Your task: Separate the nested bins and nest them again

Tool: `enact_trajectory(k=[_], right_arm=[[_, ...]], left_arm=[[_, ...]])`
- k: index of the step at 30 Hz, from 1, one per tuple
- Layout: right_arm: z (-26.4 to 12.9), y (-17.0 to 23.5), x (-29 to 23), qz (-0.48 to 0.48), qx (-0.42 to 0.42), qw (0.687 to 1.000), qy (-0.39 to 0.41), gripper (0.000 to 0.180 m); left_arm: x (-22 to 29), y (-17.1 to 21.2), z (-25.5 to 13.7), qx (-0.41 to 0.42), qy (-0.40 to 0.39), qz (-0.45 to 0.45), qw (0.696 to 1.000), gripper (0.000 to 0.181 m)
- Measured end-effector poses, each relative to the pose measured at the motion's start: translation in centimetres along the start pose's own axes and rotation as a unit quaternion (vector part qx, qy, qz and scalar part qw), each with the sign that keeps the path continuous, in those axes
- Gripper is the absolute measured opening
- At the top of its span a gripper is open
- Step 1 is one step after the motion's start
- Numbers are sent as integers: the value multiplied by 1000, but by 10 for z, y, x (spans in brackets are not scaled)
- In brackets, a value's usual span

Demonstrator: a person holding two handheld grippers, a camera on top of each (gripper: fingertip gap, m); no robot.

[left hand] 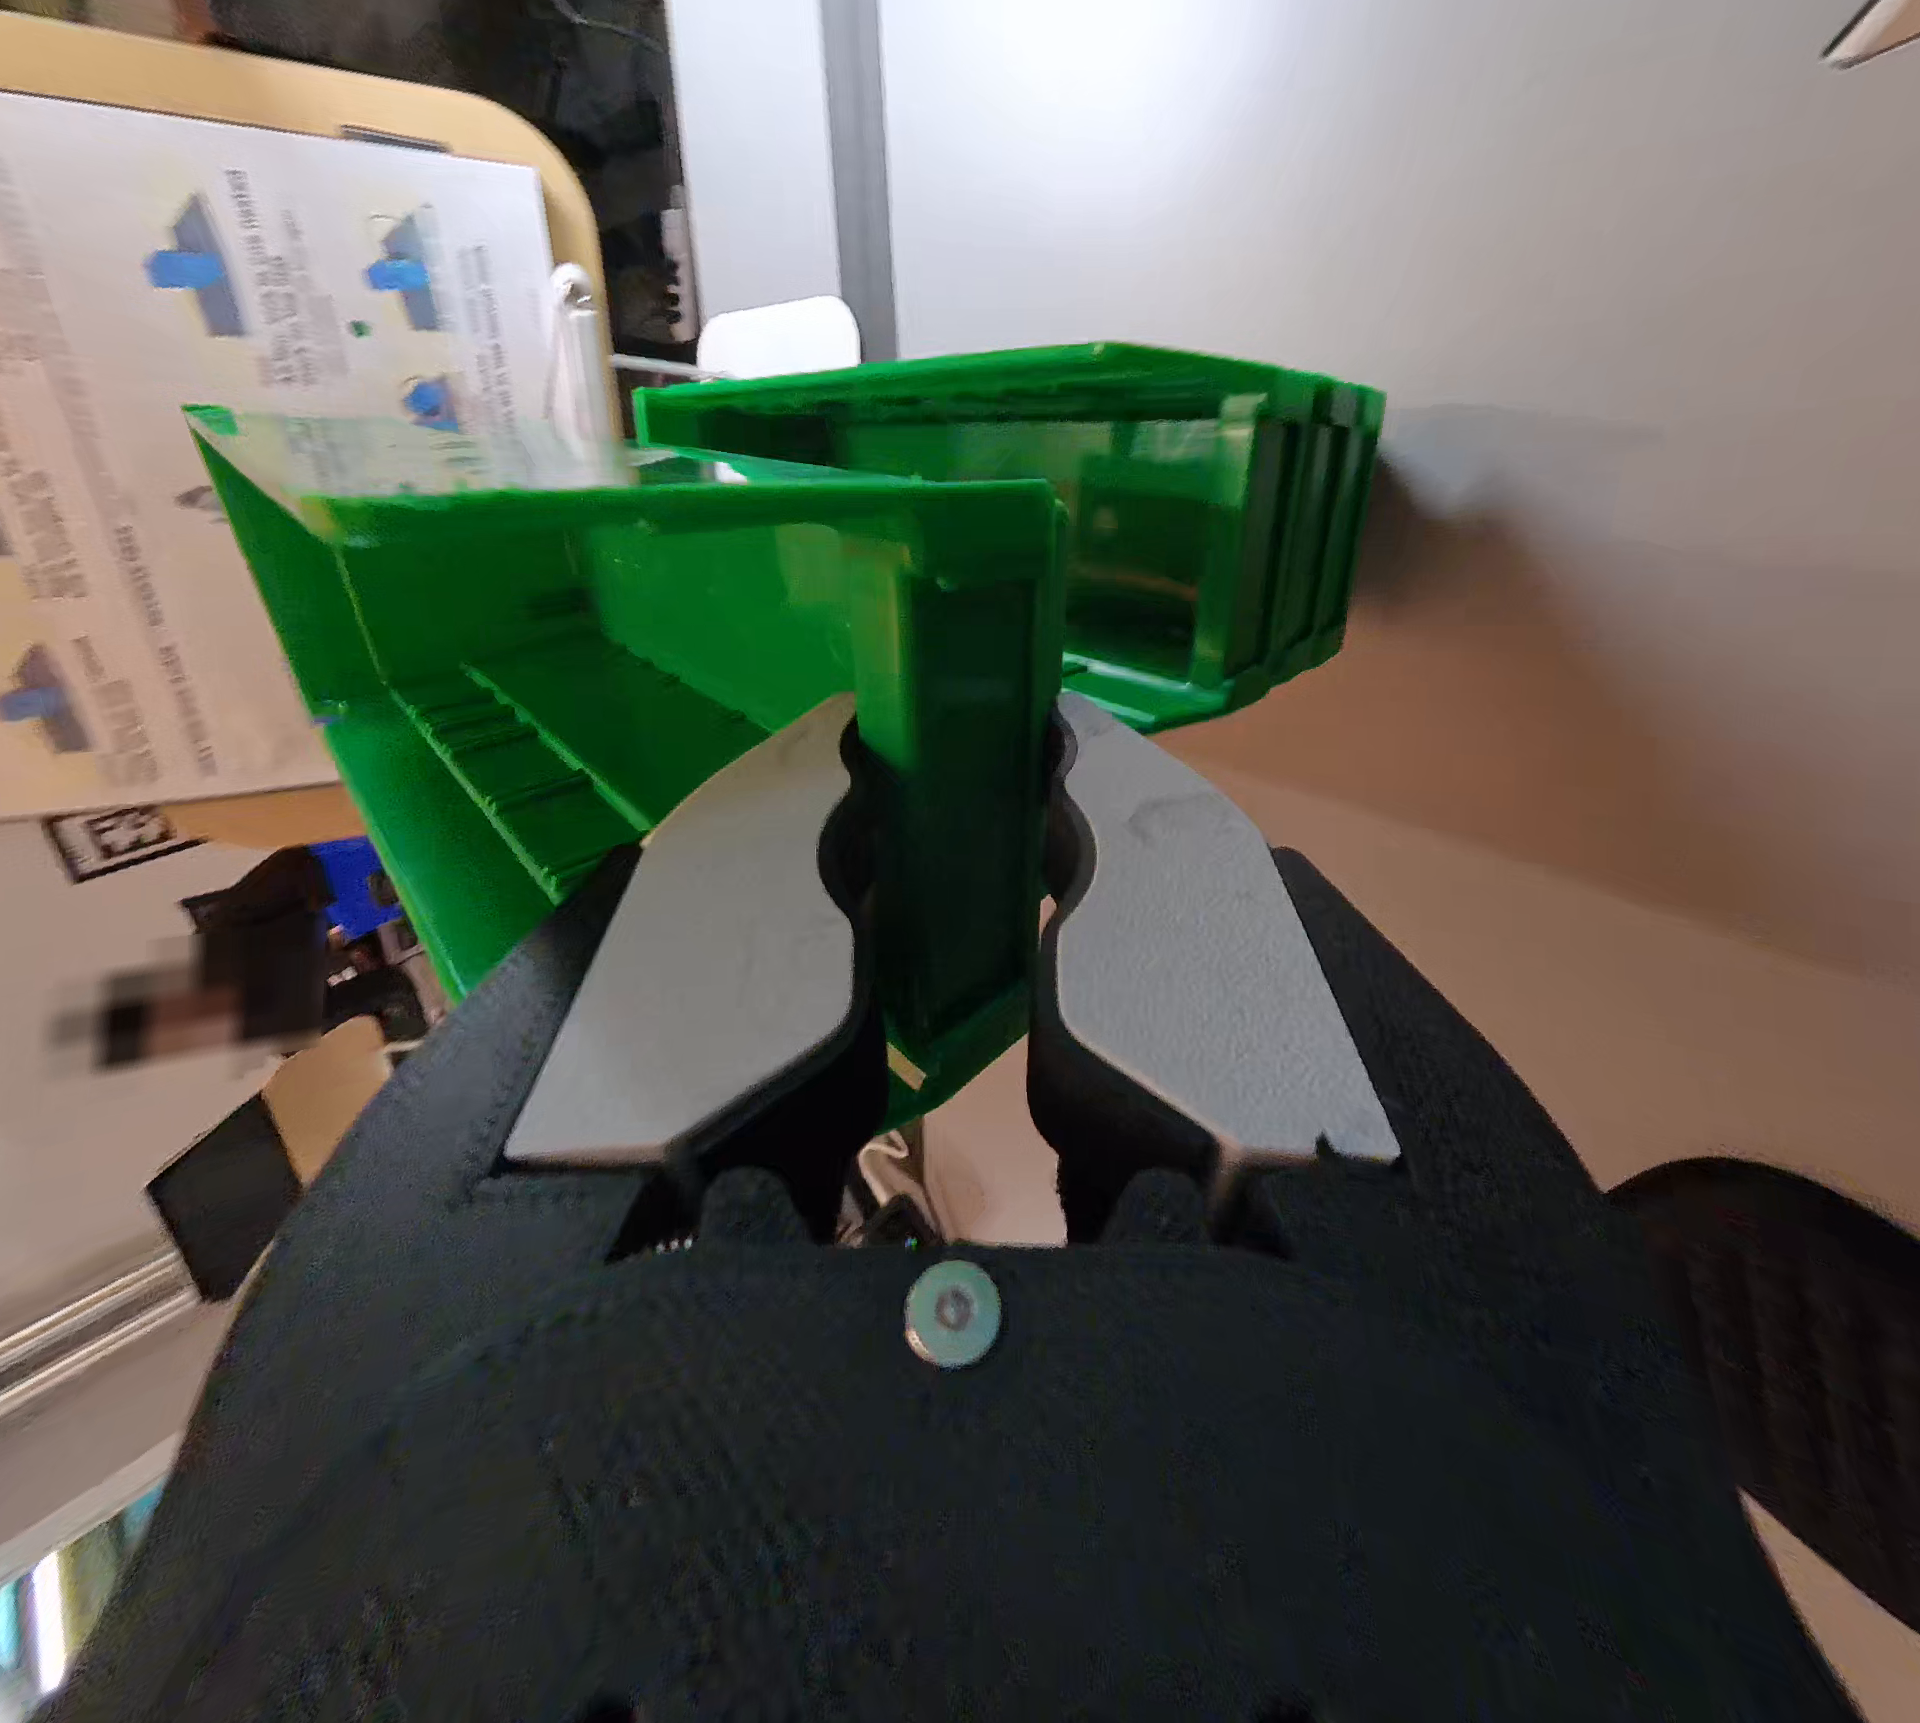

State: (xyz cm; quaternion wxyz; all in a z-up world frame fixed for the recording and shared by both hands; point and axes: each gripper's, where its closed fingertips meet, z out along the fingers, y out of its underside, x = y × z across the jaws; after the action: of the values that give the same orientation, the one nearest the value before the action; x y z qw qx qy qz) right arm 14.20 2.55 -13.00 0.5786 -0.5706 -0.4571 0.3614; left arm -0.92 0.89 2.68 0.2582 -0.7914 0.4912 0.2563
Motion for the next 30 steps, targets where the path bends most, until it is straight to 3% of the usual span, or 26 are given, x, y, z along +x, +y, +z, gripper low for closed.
enact_trajectory(k=[1,8,19,30], right_arm=[[0,1,0,-1,-3,1000,0,64],[0,2,-2,-3,-4,1000,-3,64],[0,2,-33,-27,-8,996,-84,67],[1,6,-37,-39,-21,995,-86,73]], left_arm=[[-6,5,-7,-3,-12,0,1000,29],[-18,60,-19,-36,-38,-33,998,30],[45,151,74,-61,-28,-64,996,30],[89,172,144,-42,-48,-56,996,30]])
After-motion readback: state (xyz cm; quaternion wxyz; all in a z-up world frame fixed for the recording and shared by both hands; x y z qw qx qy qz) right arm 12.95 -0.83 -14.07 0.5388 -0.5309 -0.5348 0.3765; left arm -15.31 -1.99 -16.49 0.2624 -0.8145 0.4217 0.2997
